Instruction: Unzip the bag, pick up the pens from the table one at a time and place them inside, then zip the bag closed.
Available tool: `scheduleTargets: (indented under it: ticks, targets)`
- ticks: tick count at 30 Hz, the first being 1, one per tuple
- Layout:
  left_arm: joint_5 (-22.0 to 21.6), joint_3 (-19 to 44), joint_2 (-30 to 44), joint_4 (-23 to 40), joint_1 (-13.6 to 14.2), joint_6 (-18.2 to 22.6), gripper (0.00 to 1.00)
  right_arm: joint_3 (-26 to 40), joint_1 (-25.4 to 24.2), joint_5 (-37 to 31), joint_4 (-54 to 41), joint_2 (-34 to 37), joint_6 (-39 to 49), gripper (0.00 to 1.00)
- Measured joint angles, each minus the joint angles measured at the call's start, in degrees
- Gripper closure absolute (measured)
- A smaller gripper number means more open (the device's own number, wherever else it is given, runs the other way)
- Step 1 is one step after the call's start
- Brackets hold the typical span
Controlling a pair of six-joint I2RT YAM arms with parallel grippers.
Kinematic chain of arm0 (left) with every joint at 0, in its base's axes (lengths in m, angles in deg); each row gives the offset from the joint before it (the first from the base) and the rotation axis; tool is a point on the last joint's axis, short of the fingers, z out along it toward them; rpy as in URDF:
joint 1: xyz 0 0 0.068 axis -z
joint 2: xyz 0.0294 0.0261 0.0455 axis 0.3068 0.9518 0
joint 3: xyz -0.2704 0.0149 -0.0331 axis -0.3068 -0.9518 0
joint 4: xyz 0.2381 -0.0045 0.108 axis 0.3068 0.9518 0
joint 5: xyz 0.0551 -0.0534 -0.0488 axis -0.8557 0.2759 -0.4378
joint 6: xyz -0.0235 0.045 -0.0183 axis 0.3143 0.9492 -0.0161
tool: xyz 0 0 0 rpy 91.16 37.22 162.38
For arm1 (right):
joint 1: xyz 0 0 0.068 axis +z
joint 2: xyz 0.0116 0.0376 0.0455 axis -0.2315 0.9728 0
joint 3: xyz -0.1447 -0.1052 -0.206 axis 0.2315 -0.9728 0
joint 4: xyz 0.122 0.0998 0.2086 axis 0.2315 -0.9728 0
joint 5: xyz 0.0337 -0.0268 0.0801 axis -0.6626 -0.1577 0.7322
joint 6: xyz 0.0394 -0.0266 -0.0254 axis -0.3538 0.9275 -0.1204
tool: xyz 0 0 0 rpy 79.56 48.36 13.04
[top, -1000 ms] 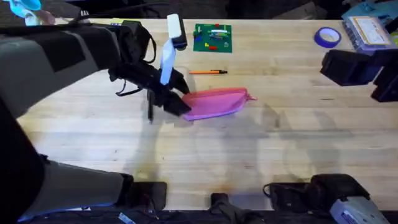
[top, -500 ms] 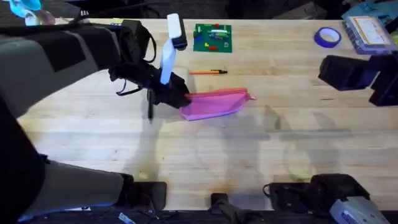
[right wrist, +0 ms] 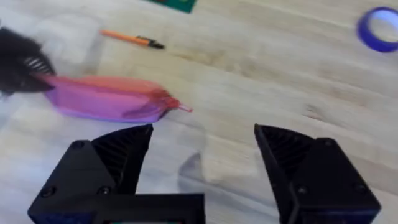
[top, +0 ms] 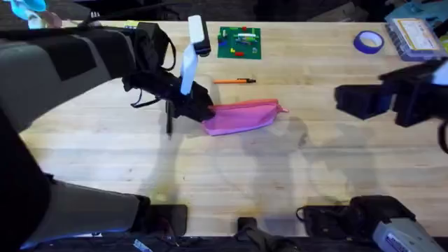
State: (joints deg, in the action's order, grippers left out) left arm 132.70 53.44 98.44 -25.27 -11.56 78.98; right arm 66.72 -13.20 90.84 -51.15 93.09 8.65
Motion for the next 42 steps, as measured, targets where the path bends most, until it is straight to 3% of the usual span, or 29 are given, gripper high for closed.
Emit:
scheduleTargets:
  ticks: [6, 13, 27, 34, 36, 37, 42]
  targets:
    - [0.00, 0.00, 0.00, 0.00, 0.00, 0.00, 0.958, 0.00, 0.02, 9.66, -1.53, 6.29, 5.96, 0.006]
    - [0.00, 0.00, 0.00, -0.24, 0.00, 0.00, 0.959, 0.00, 0.00, 13.44, -1.68, 11.03, 8.18, 0.006]
    - [0.00, 0.00, 0.00, -0.87, 0.00, 0.00, 0.958, 0.00, 0.00, 13.63, -1.66, 18.51, 8.53, 0.005]
    - [0.00, 0.00, 0.00, -0.87, 0.00, 0.00, 0.959, 0.00, 0.00, 8.26, -2.49, 20.49, 9.21, 0.004]
    - [-0.02, 0.00, -0.01, -0.87, 0.00, 0.00, 0.959, 0.00, 0.01, 7.23, -2.64, 21.07, 11.49, 0.004]
    - [-0.02, 0.00, 0.00, -0.87, 0.00, 0.00, 0.959, 0.00, 0.02, 6.29, -2.73, 21.72, 17.30, 0.004]
    - [-0.02, 0.00, 0.00, -0.87, 0.00, 0.00, 0.959, 0.00, 0.00, 5.60, -2.73, 22.07, 30.00, 0.004]
